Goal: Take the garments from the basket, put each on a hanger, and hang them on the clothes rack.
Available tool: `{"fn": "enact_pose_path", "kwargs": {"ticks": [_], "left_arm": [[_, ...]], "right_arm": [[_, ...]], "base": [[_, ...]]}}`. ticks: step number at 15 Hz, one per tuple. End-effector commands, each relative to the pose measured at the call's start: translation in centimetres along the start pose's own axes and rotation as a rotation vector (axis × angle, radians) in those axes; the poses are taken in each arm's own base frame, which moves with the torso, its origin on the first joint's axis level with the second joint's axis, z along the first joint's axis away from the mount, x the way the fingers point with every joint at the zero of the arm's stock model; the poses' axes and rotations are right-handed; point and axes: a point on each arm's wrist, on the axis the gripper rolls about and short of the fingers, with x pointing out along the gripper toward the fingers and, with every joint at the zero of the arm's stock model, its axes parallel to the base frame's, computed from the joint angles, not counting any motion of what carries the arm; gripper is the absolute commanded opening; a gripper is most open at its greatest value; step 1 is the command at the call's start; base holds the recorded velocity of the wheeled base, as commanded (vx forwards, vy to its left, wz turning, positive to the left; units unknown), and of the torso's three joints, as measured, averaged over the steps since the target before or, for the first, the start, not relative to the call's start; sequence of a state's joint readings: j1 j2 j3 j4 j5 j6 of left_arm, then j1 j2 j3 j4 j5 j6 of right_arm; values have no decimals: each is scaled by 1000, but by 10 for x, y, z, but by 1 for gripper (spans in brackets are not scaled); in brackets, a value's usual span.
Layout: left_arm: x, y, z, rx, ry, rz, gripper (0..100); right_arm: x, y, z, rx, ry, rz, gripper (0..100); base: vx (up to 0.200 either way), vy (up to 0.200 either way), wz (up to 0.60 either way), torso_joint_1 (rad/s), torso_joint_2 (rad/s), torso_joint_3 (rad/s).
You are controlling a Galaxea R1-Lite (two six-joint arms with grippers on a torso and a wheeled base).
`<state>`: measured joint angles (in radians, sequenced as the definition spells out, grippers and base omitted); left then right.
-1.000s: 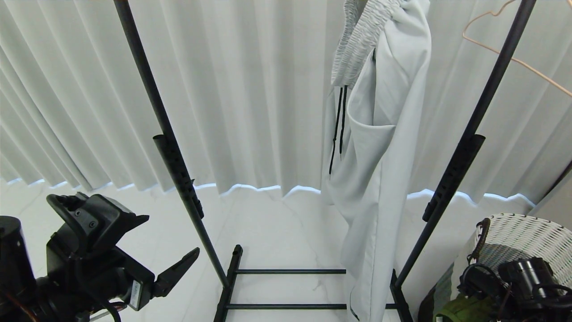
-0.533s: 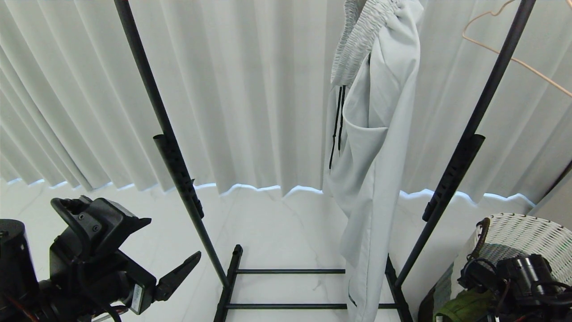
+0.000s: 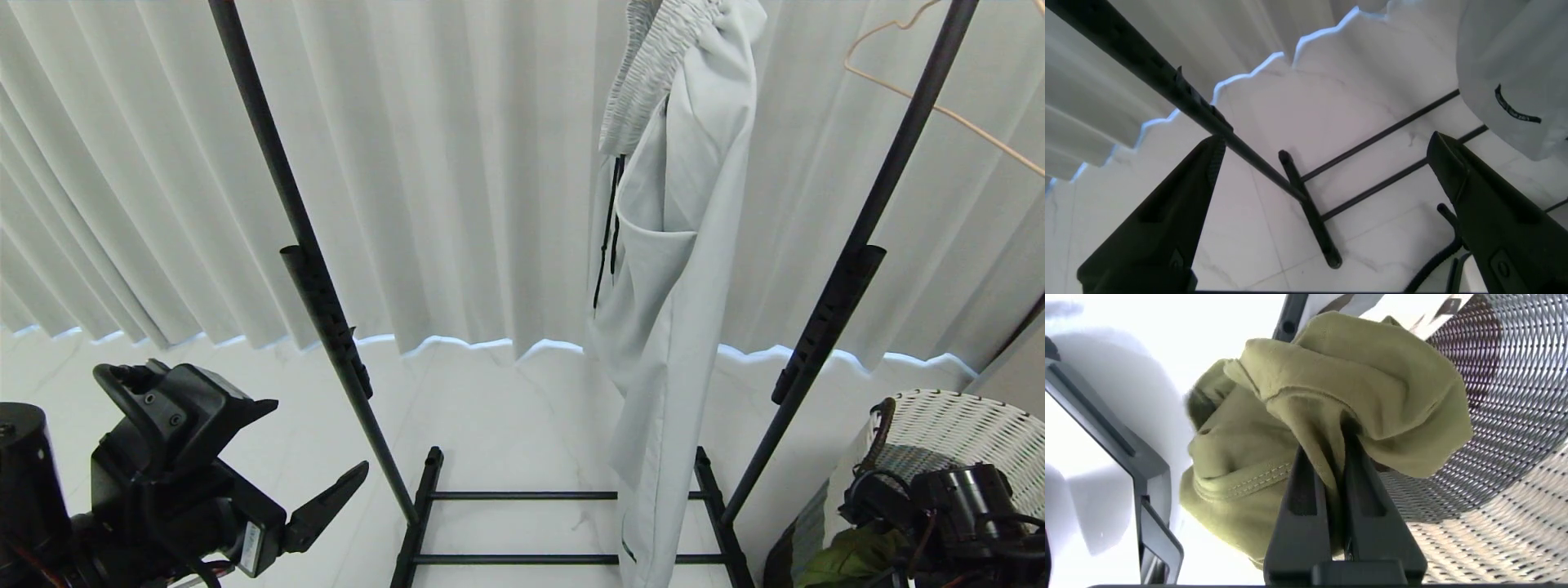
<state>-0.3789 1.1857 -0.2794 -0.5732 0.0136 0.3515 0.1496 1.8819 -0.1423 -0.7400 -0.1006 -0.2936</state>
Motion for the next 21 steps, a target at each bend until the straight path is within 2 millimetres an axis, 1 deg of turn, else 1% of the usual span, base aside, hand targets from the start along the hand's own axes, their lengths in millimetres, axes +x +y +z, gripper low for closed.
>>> {"fn": "enact_pose_path", "kwargs": {"ticks": [1,5,8,9,11,13,14,16,17,19,20,21], "left_arm": [[0,0,0,0,-2,1,100],[0,-1,0,2,-4,-5,100],[-1,-1,0,2,-6,-5,100],[-1,-1,0,2,-6,-5,100],[-1,-4,1,11,-11,-25,100],[-1,-6,0,13,-8,-34,100],[-2,-6,-2,13,-5,-35,100],[-3,-7,-3,13,-2,-35,100],[-6,-7,-4,14,-8,-31,100],[-8,-7,-7,18,0,-17,100],[-9,-7,-8,18,4,-4,100],[-9,-7,-9,18,8,-2,100]], "right_arm": [[-4,0,1,-1,-19,-5,0],[-14,-2,3,4,-64,-19,0],[-36,-5,7,8,-167,-54,0],[-39,-4,7,6,-183,-55,0],[-61,-2,14,-10,-302,-83,0],[-71,-1,20,-13,-360,-118,0],[-83,-3,29,-12,-419,-142,0],[-93,-4,38,-12,-454,-146,0],[-115,-7,52,-26,-478,-135,0],[-142,-8,64,-47,-483,-108,0],[-154,-7,67,-58,-491,-93,0],[-160,-6,68,-66,-496,-85,0]], "base": [[0,0,0,0,0,0],[0,0,0,0,0,0],[0,0,0,0,0,0],[0,0,0,0,0,0],[0,0,0,0,0,0],[0,0,0,0,0,0],[0,0,0,0,0,0],[0,0,0,0,0,0],[0,0,0,0,0,0],[0,0,0,0,0,0],[-200,0,0,-2,2,2],[-200,0,0,7,-2,-7]]}}
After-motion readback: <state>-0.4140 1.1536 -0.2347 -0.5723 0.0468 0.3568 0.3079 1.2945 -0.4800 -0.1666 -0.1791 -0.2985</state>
